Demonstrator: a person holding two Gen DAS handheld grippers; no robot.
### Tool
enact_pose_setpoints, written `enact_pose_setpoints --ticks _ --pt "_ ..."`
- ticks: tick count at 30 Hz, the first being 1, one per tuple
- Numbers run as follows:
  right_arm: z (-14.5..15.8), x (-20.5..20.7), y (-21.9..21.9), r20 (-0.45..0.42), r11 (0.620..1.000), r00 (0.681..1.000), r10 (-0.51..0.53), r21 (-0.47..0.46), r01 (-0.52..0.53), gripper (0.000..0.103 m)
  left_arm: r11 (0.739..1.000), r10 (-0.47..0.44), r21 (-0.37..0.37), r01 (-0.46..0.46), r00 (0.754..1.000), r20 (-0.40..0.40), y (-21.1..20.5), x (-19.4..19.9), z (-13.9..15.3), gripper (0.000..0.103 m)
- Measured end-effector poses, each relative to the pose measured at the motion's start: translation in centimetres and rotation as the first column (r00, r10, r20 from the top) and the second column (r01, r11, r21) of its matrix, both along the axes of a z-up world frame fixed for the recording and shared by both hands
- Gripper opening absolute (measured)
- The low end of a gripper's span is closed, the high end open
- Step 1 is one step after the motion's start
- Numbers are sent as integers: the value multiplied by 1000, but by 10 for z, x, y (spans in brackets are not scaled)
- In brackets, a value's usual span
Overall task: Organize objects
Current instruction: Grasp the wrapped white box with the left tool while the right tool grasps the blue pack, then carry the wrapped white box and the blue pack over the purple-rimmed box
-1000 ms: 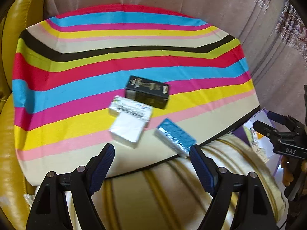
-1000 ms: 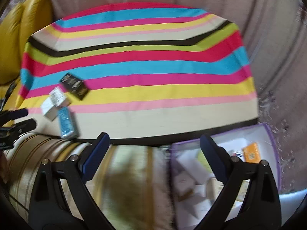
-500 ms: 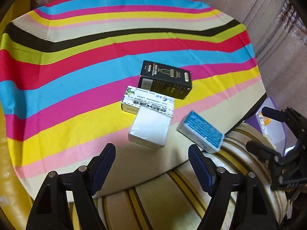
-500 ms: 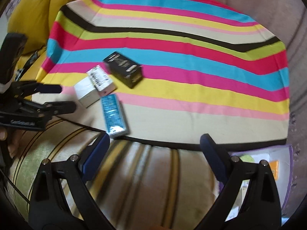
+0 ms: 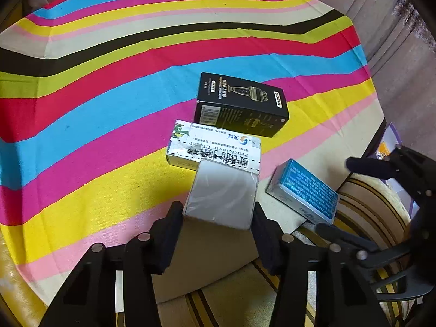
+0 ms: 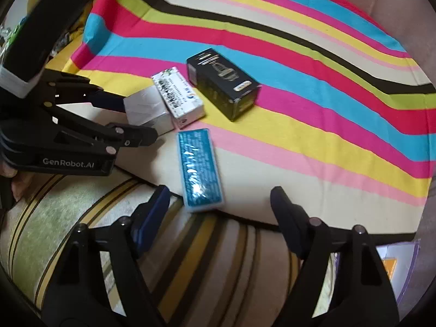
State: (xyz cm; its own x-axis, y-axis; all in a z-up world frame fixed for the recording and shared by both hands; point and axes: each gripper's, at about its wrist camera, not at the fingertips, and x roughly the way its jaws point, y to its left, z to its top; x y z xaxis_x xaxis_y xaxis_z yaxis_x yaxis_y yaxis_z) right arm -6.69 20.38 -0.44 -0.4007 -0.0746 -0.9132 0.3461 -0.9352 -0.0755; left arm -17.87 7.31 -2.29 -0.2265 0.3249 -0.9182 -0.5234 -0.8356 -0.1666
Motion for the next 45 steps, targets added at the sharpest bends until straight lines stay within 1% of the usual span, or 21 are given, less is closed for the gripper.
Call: enact_pose_setpoints --ticks 1,3,4,6,10,11,12,17,19,22,26,36,45 --pt "-3 -3 -3 5 1000 1000 8 5 -8 76 1000 7 7 -7 1000 -3 -2 0 0 51" --pt "-8 -8 -6 15 1000 1000 14 16 -15 68 1000 19 16 -19 1000 -4 -6 1 1 51" --pt "-10 -10 -8 18 1000 1000 17 18 -17 65 999 27 22 -27 1000 -3 -8 1 2 51" --pt "-12 -14 -9 28 1000 999 17 25 -18 56 998 44 42 -44 999 -2 -14 2 3 51" --pt "-17 -20 -11 39 999 999 15 27 -16 45 996 71 55 -70 997 -11 -21 6 6 50" --pt "-18 -20 -11 41 1000 999 15 25 -16 39 995 77 61 -76 997 -12 -22 7 7 51" --pt "-18 -20 -11 41 1000 999 14 23 -15 37 995 82 63 -81 997 -14 -23 8 7 50" --pt "-16 -18 -8 25 1000 1000 -12 7 12 37 992 108 72 -105 994 -34 -27 10 14 50" --pt "-12 -17 -3 8 1000 999 -31 -6 31 37 992 113 69 -109 992 -49 -20 10 17 50" --pt "-7 -15 4 -7 998 998 -60 -23 60 37 991 118 77 -114 992 -48 -16 13 21 50" --pt "2 -11 18 -28 995 995 -95 -43 94 37 991 112 83 -108 993 -47 1 19 23 50" --pt "14 -2 54 -62 982 982 -179 -72 174 37 993 74 96 -70 997 -38 39 33 28 50" --pt "20 10 99 -79 961 961 -264 -102 256 37 995 14 100 -10 999 -42 83 44 34 50"
